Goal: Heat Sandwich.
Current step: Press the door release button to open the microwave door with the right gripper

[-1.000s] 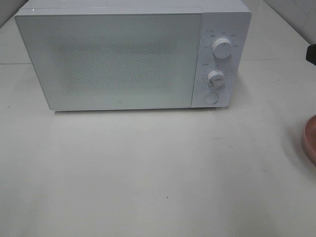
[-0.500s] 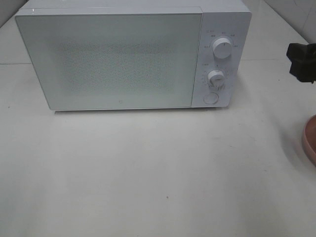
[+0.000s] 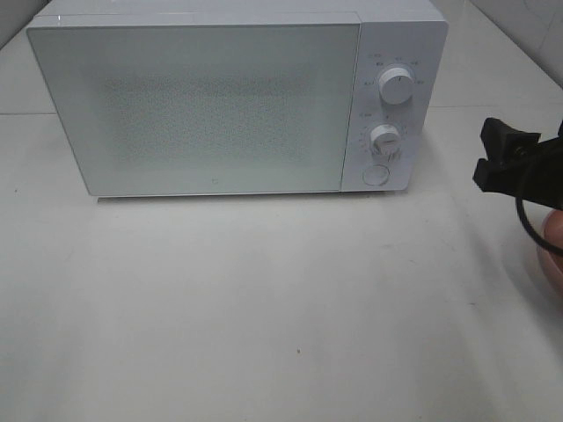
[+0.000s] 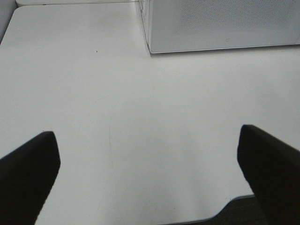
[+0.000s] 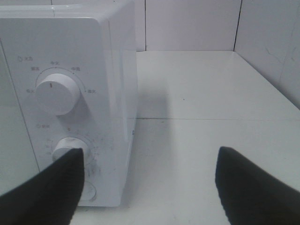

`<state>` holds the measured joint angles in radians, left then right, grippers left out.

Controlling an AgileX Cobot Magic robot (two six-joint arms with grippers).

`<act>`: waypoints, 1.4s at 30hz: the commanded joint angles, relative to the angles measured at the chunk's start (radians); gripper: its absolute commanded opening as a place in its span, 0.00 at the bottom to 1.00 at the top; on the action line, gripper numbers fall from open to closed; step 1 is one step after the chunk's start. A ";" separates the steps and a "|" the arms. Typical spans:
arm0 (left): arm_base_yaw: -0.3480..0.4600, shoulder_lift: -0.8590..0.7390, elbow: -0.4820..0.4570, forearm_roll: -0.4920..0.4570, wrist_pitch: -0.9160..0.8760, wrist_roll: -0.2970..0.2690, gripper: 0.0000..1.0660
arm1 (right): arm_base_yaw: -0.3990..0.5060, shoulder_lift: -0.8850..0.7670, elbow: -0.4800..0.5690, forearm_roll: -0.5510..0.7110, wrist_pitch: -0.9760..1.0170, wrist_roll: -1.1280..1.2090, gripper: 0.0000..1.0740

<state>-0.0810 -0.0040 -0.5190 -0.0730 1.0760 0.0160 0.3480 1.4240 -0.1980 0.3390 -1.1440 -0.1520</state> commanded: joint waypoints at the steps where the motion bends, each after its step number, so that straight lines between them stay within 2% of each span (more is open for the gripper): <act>1: -0.007 -0.023 0.002 -0.002 -0.004 -0.003 0.92 | 0.062 0.025 0.000 0.064 -0.057 -0.016 0.70; 3: -0.007 -0.023 0.002 -0.002 -0.004 -0.003 0.92 | 0.113 0.052 -0.001 0.115 -0.086 -0.016 0.70; 4: -0.007 -0.023 0.002 -0.002 -0.004 -0.003 0.92 | 0.173 0.083 -0.002 0.165 -0.111 -0.016 0.70; 7: -0.007 -0.023 0.002 -0.002 -0.004 -0.003 0.92 | 0.223 0.113 -0.003 0.216 -0.139 -0.017 0.70; 10: -0.007 -0.023 0.002 -0.002 -0.004 -0.003 0.92 | 0.317 0.171 -0.003 0.320 -0.194 -0.017 0.70; 17: -0.007 -0.023 0.002 -0.002 -0.004 -0.003 0.92 | 0.432 0.228 -0.012 0.424 -0.219 -0.017 0.70; 29: -0.007 -0.023 0.002 -0.002 -0.004 -0.003 0.92 | 0.449 0.231 -0.018 0.440 -0.217 -0.015 0.70; 33: -0.007 -0.023 0.002 -0.002 -0.004 -0.003 0.92 | 0.449 0.231 -0.018 0.439 -0.206 0.064 0.70; 38: -0.007 -0.023 0.002 -0.002 -0.004 -0.003 0.92 | 0.449 0.231 -0.018 0.439 -0.184 0.282 0.70; 41: -0.007 -0.023 0.002 -0.002 -0.004 -0.003 0.92 | 0.449 0.231 -0.018 0.439 -0.170 0.498 0.70; 42: -0.007 -0.023 0.002 -0.002 -0.004 -0.003 0.92 | 0.449 0.231 -0.018 0.439 -0.170 0.498 0.70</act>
<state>-0.0810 -0.0040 -0.5190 -0.0730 1.0760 0.0160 0.7950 1.6560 -0.2120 0.7810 -1.2040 0.2950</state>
